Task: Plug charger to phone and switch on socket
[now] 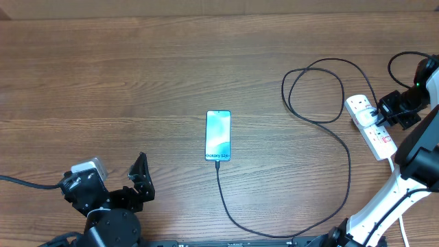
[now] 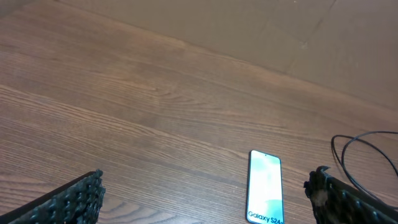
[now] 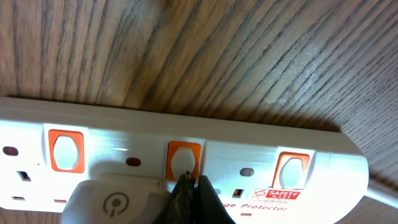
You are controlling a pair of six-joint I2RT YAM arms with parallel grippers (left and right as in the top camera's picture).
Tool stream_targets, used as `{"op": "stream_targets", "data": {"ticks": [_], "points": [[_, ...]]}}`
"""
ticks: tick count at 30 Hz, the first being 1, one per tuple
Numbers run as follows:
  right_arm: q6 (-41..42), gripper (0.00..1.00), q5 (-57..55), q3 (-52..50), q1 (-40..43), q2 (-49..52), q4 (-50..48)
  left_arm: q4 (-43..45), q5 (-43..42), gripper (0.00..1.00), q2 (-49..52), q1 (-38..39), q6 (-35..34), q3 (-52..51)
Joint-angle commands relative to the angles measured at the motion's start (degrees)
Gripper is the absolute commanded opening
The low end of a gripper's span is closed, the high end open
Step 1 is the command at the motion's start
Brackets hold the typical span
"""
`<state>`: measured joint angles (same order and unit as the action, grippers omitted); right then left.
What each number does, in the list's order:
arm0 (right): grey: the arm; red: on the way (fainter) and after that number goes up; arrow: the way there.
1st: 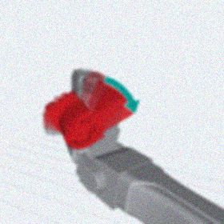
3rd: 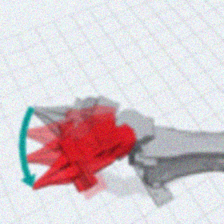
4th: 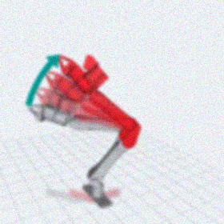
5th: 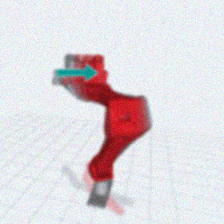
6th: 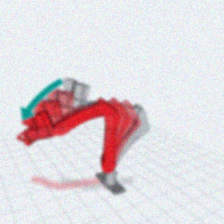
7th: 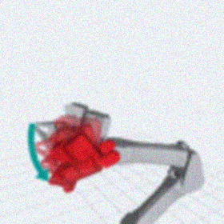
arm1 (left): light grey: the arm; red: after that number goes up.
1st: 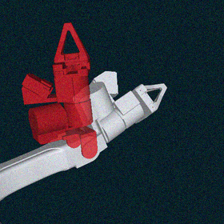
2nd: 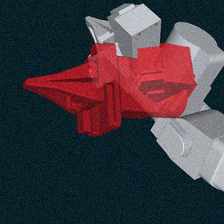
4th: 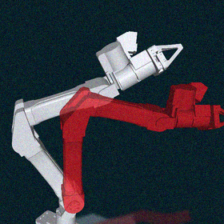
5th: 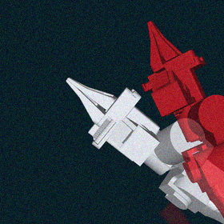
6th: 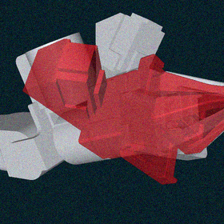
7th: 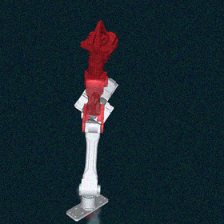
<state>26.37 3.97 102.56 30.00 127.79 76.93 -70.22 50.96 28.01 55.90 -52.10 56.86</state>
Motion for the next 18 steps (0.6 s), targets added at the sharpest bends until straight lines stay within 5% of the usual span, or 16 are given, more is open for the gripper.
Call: {"op": "stream_targets", "data": {"ticks": [1, 18], "points": [[0.3, 0.04, 3.2, 0.8, -1.0, 1.4, -2.5, 0.2, 0.0, 1.00, -0.6, 0.4, 0.3, -0.5], [3.5, 0.04, -1.2, -4.6, -5.6, 1.3, -4.7, 0.2, -0.2, 0.99, -0.6, 0.4, 0.3, -0.5]]}}
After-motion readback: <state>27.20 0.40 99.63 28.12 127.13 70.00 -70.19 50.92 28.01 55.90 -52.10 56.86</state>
